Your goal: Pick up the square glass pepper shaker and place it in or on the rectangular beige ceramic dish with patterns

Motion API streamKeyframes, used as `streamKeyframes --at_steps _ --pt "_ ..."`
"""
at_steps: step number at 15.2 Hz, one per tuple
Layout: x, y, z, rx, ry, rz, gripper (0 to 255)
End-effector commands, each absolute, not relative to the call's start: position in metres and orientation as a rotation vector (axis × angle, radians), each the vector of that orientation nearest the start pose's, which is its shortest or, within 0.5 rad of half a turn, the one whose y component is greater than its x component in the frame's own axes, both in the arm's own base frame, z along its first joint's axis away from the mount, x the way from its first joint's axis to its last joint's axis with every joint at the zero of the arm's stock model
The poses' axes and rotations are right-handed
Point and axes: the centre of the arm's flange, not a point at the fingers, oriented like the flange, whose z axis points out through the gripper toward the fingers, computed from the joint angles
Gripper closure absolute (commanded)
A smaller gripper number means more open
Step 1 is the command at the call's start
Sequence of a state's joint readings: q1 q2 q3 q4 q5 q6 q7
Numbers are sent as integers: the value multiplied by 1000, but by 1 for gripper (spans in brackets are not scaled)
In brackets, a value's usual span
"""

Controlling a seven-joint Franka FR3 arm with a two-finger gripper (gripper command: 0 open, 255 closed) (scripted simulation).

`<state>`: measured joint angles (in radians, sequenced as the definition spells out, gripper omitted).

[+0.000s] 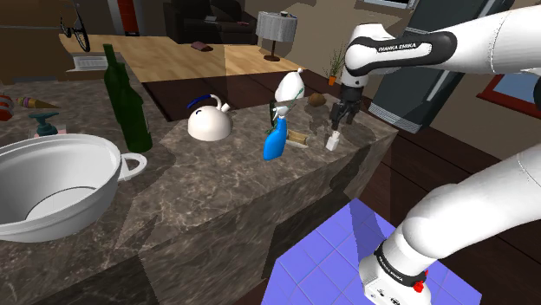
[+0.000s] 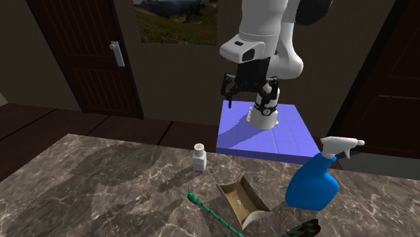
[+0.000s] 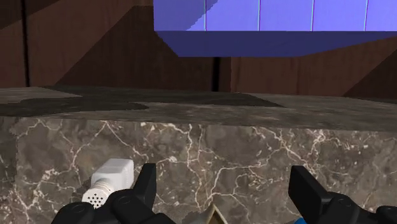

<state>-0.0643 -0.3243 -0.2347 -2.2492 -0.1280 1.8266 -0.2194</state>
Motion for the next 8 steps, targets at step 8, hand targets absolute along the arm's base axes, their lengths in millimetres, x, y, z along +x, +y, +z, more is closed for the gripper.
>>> streamKeyframes --at_steps 8 --pt "493 -226 411 -3154 -10 309 0"
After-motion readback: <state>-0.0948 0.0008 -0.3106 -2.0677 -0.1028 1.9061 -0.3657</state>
